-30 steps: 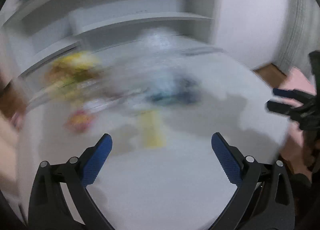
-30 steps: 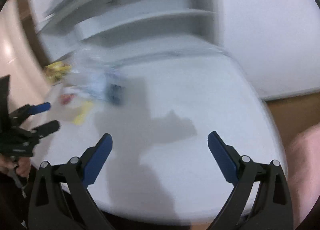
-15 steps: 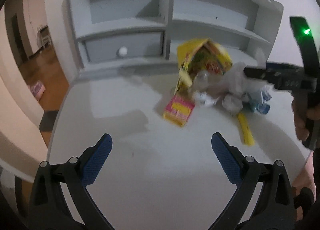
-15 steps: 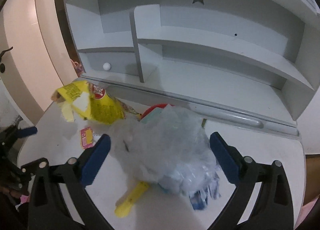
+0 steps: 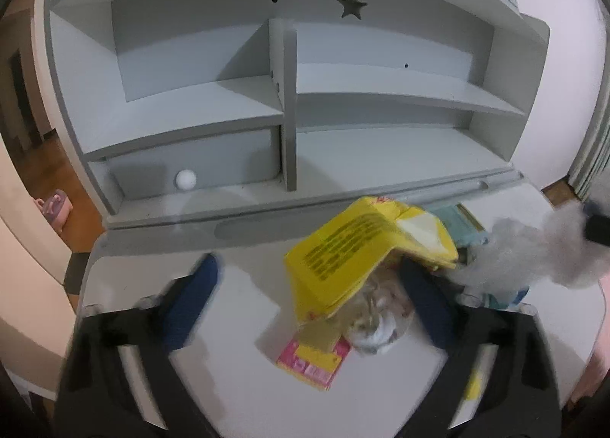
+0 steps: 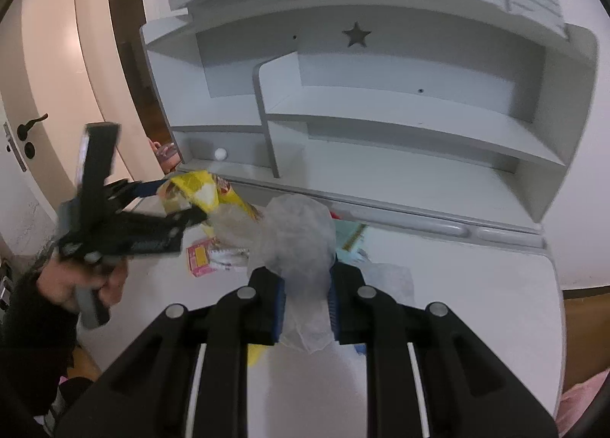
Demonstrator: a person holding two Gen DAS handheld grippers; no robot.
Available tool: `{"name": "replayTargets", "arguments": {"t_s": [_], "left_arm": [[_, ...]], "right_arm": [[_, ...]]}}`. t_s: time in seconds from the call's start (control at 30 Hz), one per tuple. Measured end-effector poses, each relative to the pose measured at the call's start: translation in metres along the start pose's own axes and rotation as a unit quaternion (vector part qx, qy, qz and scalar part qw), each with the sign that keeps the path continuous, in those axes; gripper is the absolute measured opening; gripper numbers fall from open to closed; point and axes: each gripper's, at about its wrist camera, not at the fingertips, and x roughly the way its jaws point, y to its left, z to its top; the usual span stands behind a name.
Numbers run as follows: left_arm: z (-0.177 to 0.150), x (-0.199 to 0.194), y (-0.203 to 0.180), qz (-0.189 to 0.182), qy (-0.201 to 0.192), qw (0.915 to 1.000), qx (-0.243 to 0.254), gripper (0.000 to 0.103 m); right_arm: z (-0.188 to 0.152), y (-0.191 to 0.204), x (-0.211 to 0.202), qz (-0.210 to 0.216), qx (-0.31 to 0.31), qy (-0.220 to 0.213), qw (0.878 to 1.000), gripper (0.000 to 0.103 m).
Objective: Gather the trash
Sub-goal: 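Grasp the yellow snack bag with the left gripper while the right grasps the clear plastic bag, then carry both bags over the black bin and open both grippers to drop them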
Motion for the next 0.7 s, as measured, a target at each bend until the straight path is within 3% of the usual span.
{"name": "replayTargets", "arguments": {"t_s": [0.03, 0.13, 0.3, 0.43, 0.6, 0.7], "left_arm": [[0.003, 0.002, -0.001, -0.007, 0.009, 0.9999, -0.002, 0.029], [0.008, -0.002, -0.002, -0.025, 0.013, 0.9994, -0.020, 0.006], [0.020, -0.048, -0.025, -0.010, -0.040, 0.9988, -0.026, 0.005], [0.028, -0.085, -0.069, -0.039, -0.079, 0.9960, -0.014, 0.005], [0.018, -0.108, -0.186, -0.156, -0.075, 0.9836, 0.052, 0.005], [-0.005, -0.115, -0.277, -0.238, -0.054, 0.9642, 0.104, 0.005]], "right_arm": [[-0.005, -0.006, -0.010, -0.002, 0.007, -0.003, 1.000, 0.018], [-0.017, -0.026, -0.036, -0.013, 0.032, -0.016, 0.999, 0.018], [-0.052, -0.075, -0.092, -0.061, 0.090, -0.047, 0.993, 0.018], [-0.102, -0.124, -0.155, -0.120, 0.156, -0.074, 0.978, 0.018], [-0.190, -0.181, -0.231, -0.205, 0.248, -0.090, 0.943, 0.018], [-0.257, -0.210, -0.275, -0.259, 0.309, -0.089, 0.911, 0.018]]}}
